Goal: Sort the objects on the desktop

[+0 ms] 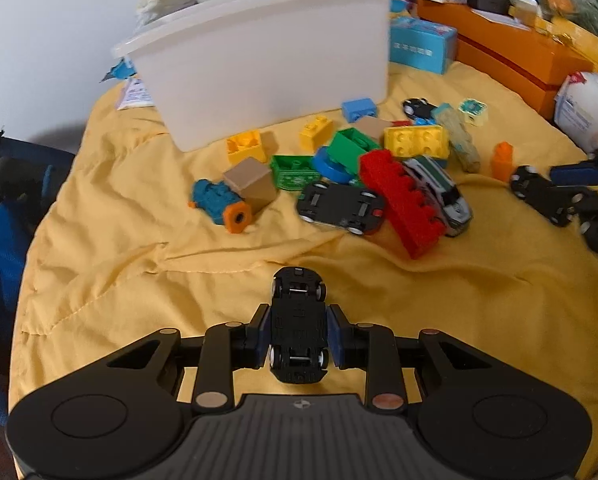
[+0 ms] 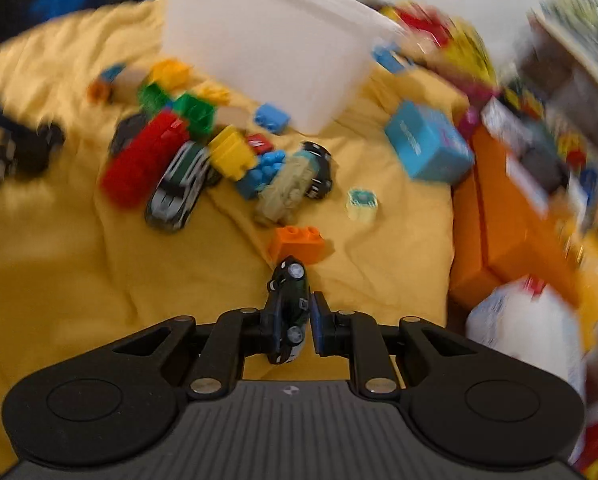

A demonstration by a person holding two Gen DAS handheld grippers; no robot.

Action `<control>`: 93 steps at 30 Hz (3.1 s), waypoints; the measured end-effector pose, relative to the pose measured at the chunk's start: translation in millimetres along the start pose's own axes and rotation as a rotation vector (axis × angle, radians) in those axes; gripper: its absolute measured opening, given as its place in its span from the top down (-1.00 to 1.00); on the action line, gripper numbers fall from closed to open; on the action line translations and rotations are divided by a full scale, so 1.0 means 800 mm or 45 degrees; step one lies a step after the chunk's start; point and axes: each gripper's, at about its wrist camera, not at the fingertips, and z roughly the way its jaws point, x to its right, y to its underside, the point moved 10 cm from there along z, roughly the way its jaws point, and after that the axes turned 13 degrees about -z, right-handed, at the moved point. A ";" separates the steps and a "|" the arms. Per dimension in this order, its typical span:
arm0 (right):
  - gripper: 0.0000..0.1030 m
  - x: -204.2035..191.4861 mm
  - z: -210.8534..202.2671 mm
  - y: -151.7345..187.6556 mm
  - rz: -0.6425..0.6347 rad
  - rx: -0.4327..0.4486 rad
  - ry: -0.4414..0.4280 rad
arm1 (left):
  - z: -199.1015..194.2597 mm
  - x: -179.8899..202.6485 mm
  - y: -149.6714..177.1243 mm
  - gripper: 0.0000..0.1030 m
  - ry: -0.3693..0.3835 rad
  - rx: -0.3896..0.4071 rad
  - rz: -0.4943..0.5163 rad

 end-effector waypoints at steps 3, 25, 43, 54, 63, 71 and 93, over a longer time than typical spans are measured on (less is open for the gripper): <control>0.53 -0.015 -0.008 -0.007 -0.098 0.046 0.019 | -0.007 0.012 0.002 0.27 0.043 0.003 0.009; 0.10 0.014 -0.016 -0.003 0.409 0.085 -0.311 | -0.024 0.047 0.017 -0.07 0.221 -0.024 -0.076; 0.37 0.006 -0.015 -0.018 0.354 0.081 -0.380 | -0.048 0.007 -0.031 0.36 0.214 0.093 -0.169; 0.36 0.133 -0.071 -0.130 0.485 0.424 -0.249 | -0.119 -0.030 -0.209 0.36 0.157 0.457 -0.110; 0.36 0.227 -0.056 -0.242 0.602 0.586 -0.130 | -0.109 -0.053 -0.361 0.36 0.101 0.634 -0.137; 0.33 0.197 0.027 -0.257 0.593 0.413 -0.175 | 0.014 -0.050 -0.360 0.35 0.038 0.423 -0.141; 0.06 0.142 -0.022 -0.157 0.545 0.401 -0.308 | -0.038 -0.016 -0.167 -0.19 0.252 0.228 -0.191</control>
